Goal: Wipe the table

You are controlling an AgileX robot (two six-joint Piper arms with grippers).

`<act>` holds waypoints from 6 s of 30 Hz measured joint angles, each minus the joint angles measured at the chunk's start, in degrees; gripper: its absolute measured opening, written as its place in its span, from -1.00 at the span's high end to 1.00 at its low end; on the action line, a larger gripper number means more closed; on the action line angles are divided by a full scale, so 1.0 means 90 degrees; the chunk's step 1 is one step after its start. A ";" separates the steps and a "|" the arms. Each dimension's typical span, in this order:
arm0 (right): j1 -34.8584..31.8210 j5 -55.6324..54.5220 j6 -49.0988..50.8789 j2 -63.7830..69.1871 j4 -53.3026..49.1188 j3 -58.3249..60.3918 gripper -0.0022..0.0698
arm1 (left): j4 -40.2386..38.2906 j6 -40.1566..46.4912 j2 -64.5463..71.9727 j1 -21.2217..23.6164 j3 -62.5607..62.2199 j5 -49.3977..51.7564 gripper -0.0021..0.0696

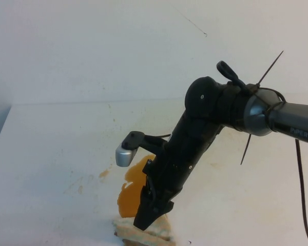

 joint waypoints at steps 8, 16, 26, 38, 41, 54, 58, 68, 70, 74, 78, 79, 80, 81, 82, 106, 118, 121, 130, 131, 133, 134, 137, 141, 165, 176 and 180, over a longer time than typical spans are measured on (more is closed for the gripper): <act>0.0471 0.0000 0.0084 0.0106 -0.0760 -0.0003 0.12 | 0.0000 0.0000 0.0000 0.0000 0.0000 0.0000 0.94; 0.1037 -0.0776 0.0577 0.0353 -0.1879 -0.0003 0.12 | 0.0000 0.0000 0.0000 0.0000 0.0000 0.0000 0.94; 0.1080 -0.1650 0.1247 0.0610 -0.2326 -0.0079 0.55 | 0.0000 0.0000 0.0000 0.0000 0.0000 0.0000 0.94; 0.0937 -0.1734 0.1457 0.0833 -0.2318 -0.0234 0.86 | 0.0000 0.0000 0.0000 0.0000 0.0000 0.0000 0.94; 0.0781 -0.1762 0.1571 0.0934 -0.2266 -0.0409 0.86 | 0.0000 0.0000 0.0000 0.0000 0.0000 0.0000 0.94; -0.0182 -0.2176 0.1636 0.1194 -0.2204 -0.1039 0.86 | 0.0000 0.0000 0.0000 0.0000 0.0000 0.0000 0.94; -0.0255 -0.2192 0.1481 0.1199 -0.2129 -0.1044 0.86 | 0.0000 0.0000 0.0000 0.0000 0.0000 0.0000 0.94; -0.0336 -0.2352 0.0468 0.0996 -0.1277 -0.1026 0.86 | 0.0000 0.0000 0.0000 0.0000 0.0000 0.0000 0.94; -0.0336 -0.2339 0.0264 0.0935 -0.0903 -0.1213 0.86 | 0.0000 0.0000 0.0000 0.0000 0.0000 0.0000 0.94; -0.0241 -0.2313 0.0036 0.0859 -0.0315 -0.1596 0.86 | 0.0000 0.0000 0.0000 0.0000 0.0000 0.0000 0.94; -0.0014 -0.2313 -0.0003 0.0942 -0.0191 -0.1768 0.86 | 0.0000 0.0000 0.0000 0.0000 0.0000 0.0000 0.94; 0.0035 -0.2328 -0.0003 0.1015 -0.0155 -0.1779 0.86 | 0.0000 0.0000 0.0000 0.0000 0.0000 0.0000 0.94; 0.0072 -0.2328 -0.0003 0.1100 -0.0106 -0.1778 0.86 | 0.0000 0.0000 0.0000 0.0000 0.0000 0.0000 0.94; 0.0096 -0.2328 -0.0018 0.1205 -0.0072 -0.1778 0.86 | 0.0000 0.0000 0.0000 0.0000 0.0000 0.0000 0.94; 0.0114 -0.2328 -0.0018 0.1327 -0.0056 -0.1778 0.86 | 0.0000 0.0000 0.0000 0.0000 0.0000 0.0000 0.94; -0.1102 -0.2847 0.0735 0.1925 -0.0541 -0.2201 0.86 | 0.0000 0.0000 0.0000 0.0000 0.0000 0.0000 0.94; -0.1262 -0.1948 -0.1387 0.1586 -0.0553 -0.2910 0.86 | 0.0000 0.0000 0.0000 0.0000 0.0000 0.0000 0.94; -0.1412 -0.1945 -0.1892 0.1386 -0.0683 -0.2910 0.86 | 0.0000 0.0000 0.0000 0.0000 0.0000 0.0000 0.94; -0.1782 -0.1434 -0.2184 0.1491 -0.1205 -0.2733 0.86 | 0.0000 0.0000 0.0000 0.0000 0.0000 0.0000 0.94; -0.1782 -0.1336 -0.2239 0.1502 -0.1270 -0.2613 0.86 | 0.0000 0.0000 0.0000 0.0000 0.0000 0.0000 0.94; -0.1767 -0.1156 -0.2256 0.1515 -0.1379 -0.2355 0.86 | 0.0000 0.0000 0.0000 0.0000 0.0000 0.0000 0.94; -0.1752 -0.1104 -0.2159 0.1515 -0.1416 -0.2200 0.86 | 0.0000 0.0000 0.0000 0.0000 0.0000 0.0000 0.94; -0.1684 -0.1206 -0.1631 0.1515 -0.1503 -0.1789 0.86 | 0.0000 0.0000 0.0000 0.0000 0.0000 0.0000 0.94; -0.1538 -0.1421 -0.1306 0.1449 -0.1521 -0.1523 0.86 | 0.0000 0.0000 0.0000 0.0000 0.0000 0.0000 0.94; -0.0231 -0.1884 -0.1078 -0.0032 -0.1655 0.0726 0.86 | 0.0000 0.0000 0.0000 0.0000 0.0000 0.0000 0.94; -0.0175 -0.2979 -0.1374 -0.0640 -0.0896 0.2430 0.86 | 0.0000 0.0000 0.0000 0.0000 0.0000 0.0000 0.94; 0.0080 -0.3018 -0.1510 -0.0651 -0.0721 0.2470 0.86 | 0.0000 0.0000 0.0000 0.0000 0.0000 0.0000 0.94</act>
